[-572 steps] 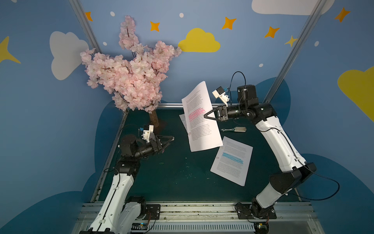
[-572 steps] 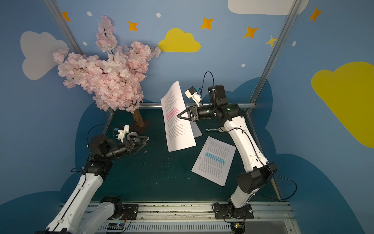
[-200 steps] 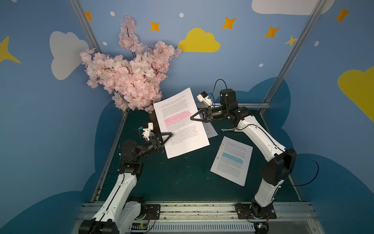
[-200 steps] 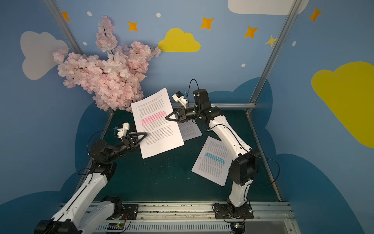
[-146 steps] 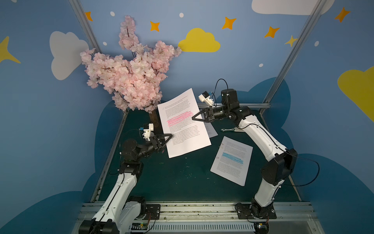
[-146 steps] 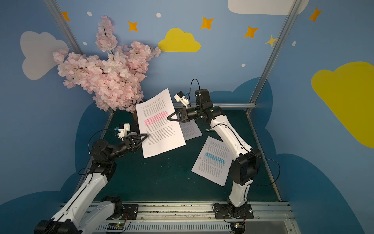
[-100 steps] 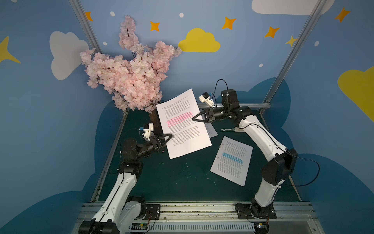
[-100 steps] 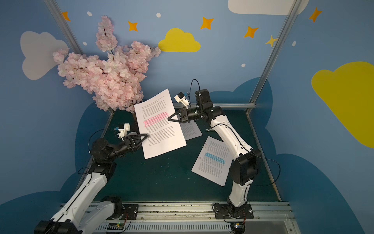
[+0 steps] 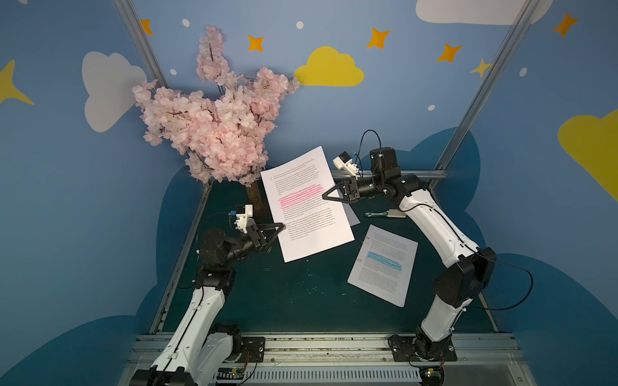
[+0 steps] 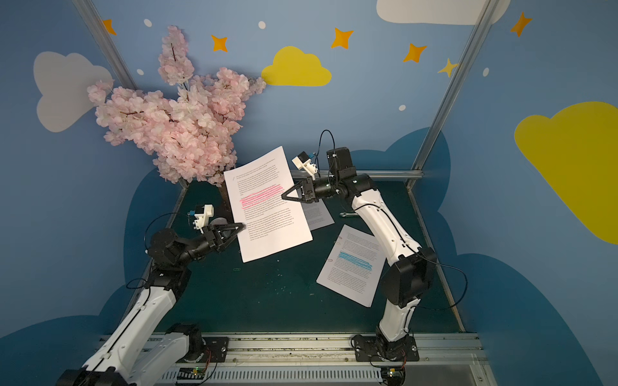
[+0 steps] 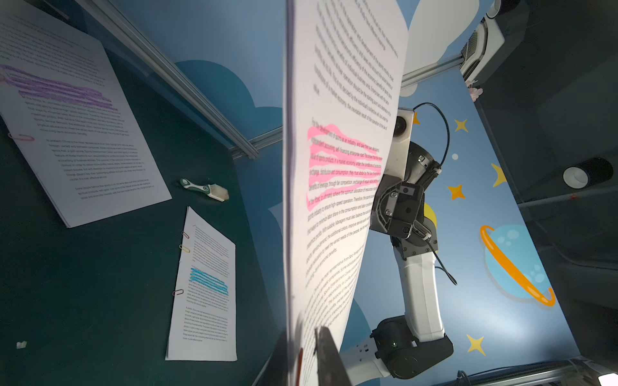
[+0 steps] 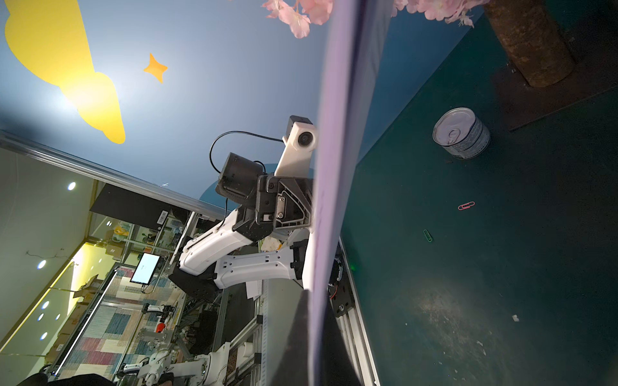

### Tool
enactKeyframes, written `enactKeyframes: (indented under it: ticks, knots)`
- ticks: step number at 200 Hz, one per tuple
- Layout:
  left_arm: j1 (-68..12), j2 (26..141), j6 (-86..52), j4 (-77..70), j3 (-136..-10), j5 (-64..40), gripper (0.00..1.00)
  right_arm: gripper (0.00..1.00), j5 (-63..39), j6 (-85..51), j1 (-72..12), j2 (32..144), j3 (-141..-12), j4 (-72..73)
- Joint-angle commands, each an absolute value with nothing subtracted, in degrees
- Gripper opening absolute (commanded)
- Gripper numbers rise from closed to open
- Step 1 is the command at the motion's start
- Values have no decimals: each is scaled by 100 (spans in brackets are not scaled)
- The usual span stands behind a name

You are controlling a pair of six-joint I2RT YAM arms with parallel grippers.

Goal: Unclip the paperclips from the documents
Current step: Remove the paper clip from the document.

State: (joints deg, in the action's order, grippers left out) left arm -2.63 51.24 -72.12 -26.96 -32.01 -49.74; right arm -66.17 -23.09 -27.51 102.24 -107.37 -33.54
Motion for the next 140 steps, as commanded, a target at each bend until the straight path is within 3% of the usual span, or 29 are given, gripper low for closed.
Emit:
enactKeyframes:
  ticks: [1, 47, 140]
  knots:
    - [-237, 5032, -7068, -2654, -3357, -5071, 13, 0, -6671, -2119, -2734, 9989, -10862, -3524]
    - [-218, 4970, -6981, -2569, -3357, -5060, 4, 0, -6662, -2032, -2707, 9956, -10863, -3624]
    - [-134, 4878, -6812, -2348, -3331, -5023, 4, 0, -6600, -1820, -2482, 9792, -10828, -3869]
